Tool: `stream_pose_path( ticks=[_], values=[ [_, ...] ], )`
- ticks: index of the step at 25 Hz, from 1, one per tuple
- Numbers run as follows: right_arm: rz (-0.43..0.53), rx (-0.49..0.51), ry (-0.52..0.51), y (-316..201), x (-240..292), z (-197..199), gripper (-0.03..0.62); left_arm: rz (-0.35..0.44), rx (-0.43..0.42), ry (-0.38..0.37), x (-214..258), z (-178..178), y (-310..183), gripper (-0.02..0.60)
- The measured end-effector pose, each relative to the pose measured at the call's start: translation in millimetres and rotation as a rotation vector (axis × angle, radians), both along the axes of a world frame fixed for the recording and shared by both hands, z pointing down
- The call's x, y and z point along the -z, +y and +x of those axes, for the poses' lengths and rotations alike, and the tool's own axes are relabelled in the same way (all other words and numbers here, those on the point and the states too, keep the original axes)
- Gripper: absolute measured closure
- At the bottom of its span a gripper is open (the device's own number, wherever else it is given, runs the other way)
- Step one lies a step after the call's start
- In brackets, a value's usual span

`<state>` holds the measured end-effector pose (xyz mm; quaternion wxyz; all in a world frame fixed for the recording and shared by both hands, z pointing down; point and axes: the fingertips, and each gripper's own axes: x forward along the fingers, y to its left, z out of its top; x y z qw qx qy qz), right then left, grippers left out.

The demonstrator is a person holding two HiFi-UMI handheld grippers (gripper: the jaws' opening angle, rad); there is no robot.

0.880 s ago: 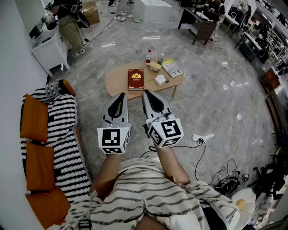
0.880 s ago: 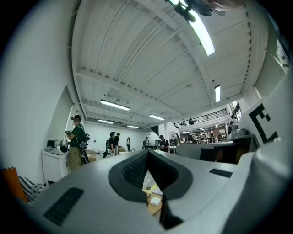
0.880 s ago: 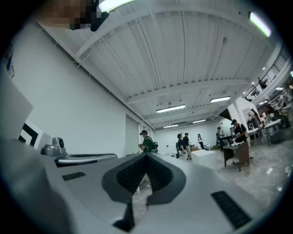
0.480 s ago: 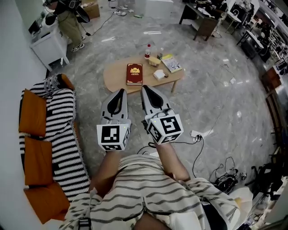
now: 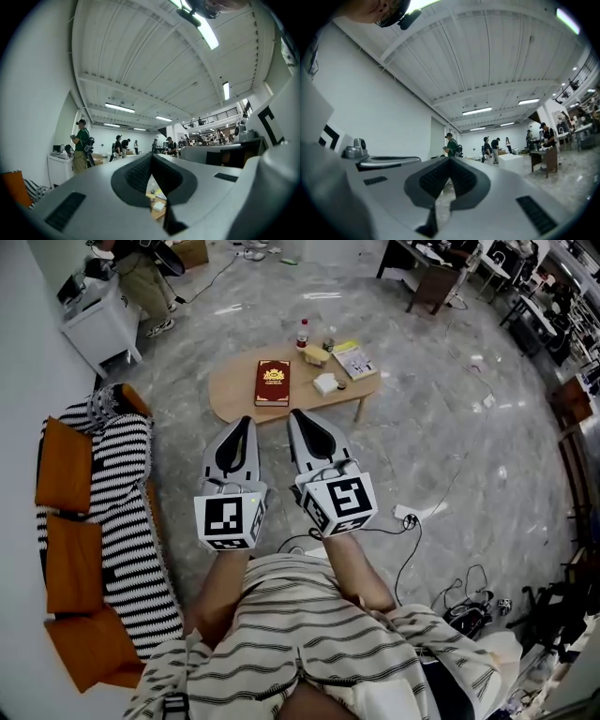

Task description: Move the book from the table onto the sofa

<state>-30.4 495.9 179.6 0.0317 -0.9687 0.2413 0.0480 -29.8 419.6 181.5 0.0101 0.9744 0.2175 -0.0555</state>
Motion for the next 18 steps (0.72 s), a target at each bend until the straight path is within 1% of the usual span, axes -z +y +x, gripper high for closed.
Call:
stream_pose_path(
  ticks=[5, 10, 15, 18],
  values=[
    [0.025, 0.011, -0.015, 20.3, -5.9, 3.6, 0.580, 0.023, 0.011, -0.015, -6.3, -1.8, 19.4, 0.575],
    [0.052, 0.003, -0.040, 25.9, -11.5, 26.1, 0.580, 0.031, 0.024, -0.035, -13.5, 18.1, 18.9, 0.575],
    [0.044, -0.009, -0.058, 24.8, -26.0, 58.2, 0.580, 0.016, 0.028, -0.060, -29.8, 51.4, 14.6, 0.575],
    [0.035, -0.022, -0.062, 23.5, -32.8, 92.6, 0.580, 0.006, 0.016, -0.067, -38.8, 87.6, 14.5, 0.575]
  ],
)
